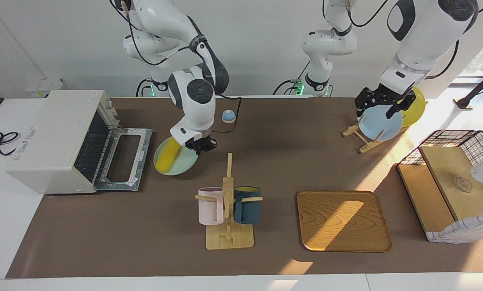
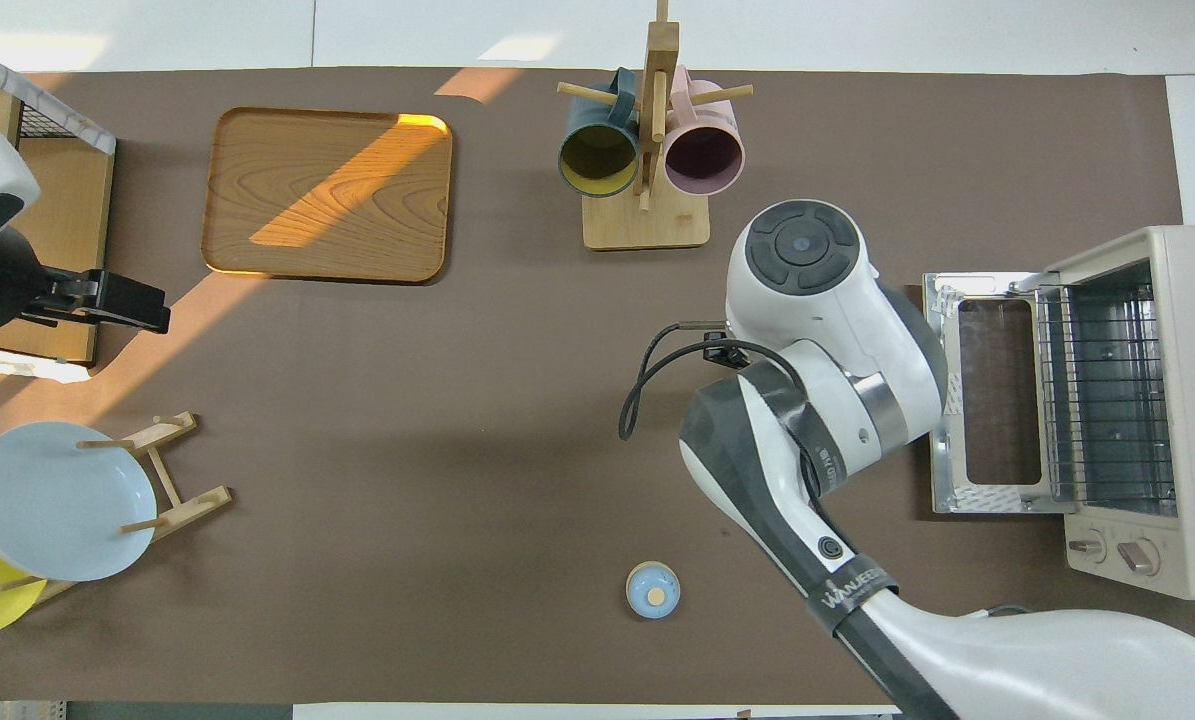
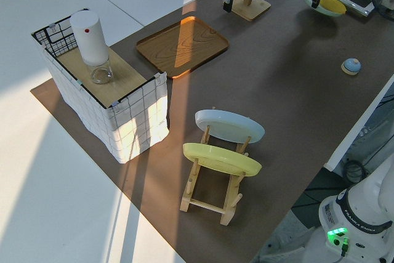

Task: Put corn in oven
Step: 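Carry the plate with the right gripper toward the open oven, then push the plate into the oven with the right gripper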

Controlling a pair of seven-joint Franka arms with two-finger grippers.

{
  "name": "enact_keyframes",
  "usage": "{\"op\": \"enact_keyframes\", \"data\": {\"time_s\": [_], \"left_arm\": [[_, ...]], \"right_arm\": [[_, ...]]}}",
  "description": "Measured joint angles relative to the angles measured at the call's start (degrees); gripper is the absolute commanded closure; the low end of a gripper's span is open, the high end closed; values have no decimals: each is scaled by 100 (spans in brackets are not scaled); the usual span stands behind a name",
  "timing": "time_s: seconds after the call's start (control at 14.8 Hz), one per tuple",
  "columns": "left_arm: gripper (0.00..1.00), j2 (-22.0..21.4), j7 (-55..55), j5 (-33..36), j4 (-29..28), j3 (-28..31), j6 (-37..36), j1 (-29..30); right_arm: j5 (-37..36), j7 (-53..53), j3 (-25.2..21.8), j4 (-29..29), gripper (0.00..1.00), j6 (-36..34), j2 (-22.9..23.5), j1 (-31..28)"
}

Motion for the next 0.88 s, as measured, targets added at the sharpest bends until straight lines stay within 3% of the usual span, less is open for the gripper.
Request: {"op": "enact_keyframes", "data": {"time_s": [0.41,0.68,0.88], "left_arm": [[0,-6,0,0,-21,0,3,2],[0,-14,0,0,-21,0,5,33],[0,-22,0,0,-21,14,5,44]], "right_arm": [[-301,-928,-14,78,100,-634,-63,-826],[-308,-2023,-26,71,100,-807,-219,-1677],[-308,-2433,-24,0,100,-819,-254,-1992]]}}
